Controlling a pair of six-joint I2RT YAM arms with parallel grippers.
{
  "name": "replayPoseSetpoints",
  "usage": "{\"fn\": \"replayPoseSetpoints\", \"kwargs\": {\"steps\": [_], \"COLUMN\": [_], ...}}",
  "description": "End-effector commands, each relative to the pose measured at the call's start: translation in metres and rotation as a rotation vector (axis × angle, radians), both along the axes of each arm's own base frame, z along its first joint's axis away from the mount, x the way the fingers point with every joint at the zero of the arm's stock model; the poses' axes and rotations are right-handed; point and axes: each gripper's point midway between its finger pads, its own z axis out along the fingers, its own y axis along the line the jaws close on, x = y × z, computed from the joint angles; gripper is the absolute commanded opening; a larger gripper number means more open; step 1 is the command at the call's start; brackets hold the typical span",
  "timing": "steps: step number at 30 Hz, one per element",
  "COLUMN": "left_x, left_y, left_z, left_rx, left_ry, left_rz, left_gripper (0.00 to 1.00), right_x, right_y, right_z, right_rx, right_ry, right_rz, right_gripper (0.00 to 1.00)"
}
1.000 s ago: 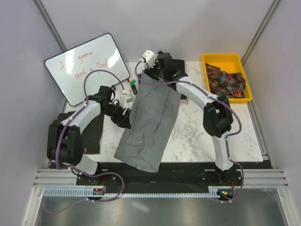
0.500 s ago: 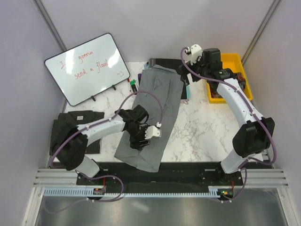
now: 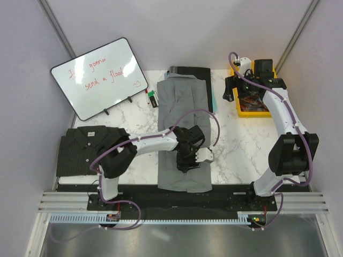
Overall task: Fold and stack the long sleeve shirts
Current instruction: Fold the shirt
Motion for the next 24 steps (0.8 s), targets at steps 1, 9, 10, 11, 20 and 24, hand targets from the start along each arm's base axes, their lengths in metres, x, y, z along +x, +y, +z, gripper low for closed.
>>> {"fn": "replayPoseSetpoints", "kwargs": {"steps": [1, 9, 10, 11, 20, 24], "left_x": [0.003, 0.008, 0.005, 0.004, 0.033, 0.039], "left_y": [-0.035, -0.003, -0.004, -0.003, -0.022, -0.033], "left_z": [-0.01, 0.084, 0.09, 0.093, 0.062, 0.05], "left_rx": [-0.041, -0.309, -0.339, -0.354, -0.311, -0.308], "left_ry": [0.019, -0.062, -0.063, -0.065, -0.243, -0.324], "left_rz": [0.056, 0.076, 0.065, 0.071, 0.148, 0.133], "left_gripper": [0.56, 0.63, 0.64, 0.64, 0.62, 0.63], "right_x": [-0.004, -0.069, -0.074, -0.084, -0.124, -0.135], "right_y": [0.002, 0.031, 0.034, 0.04, 0.055, 0.058], "right_z": [0.012, -0.024, -0.028, -0.035, -0.077, -0.092], "right_rx": [0.025, 0.178, 0.201, 0.242, 0.381, 0.392], "right_ry": [0.005, 0.188, 0.204, 0.244, 0.419, 0.455], "right_rz": [0.059, 0.164, 0.173, 0.186, 0.155, 0.143], "right_gripper": [0.98, 0.9, 0.87, 0.84, 0.4, 0.38]}}
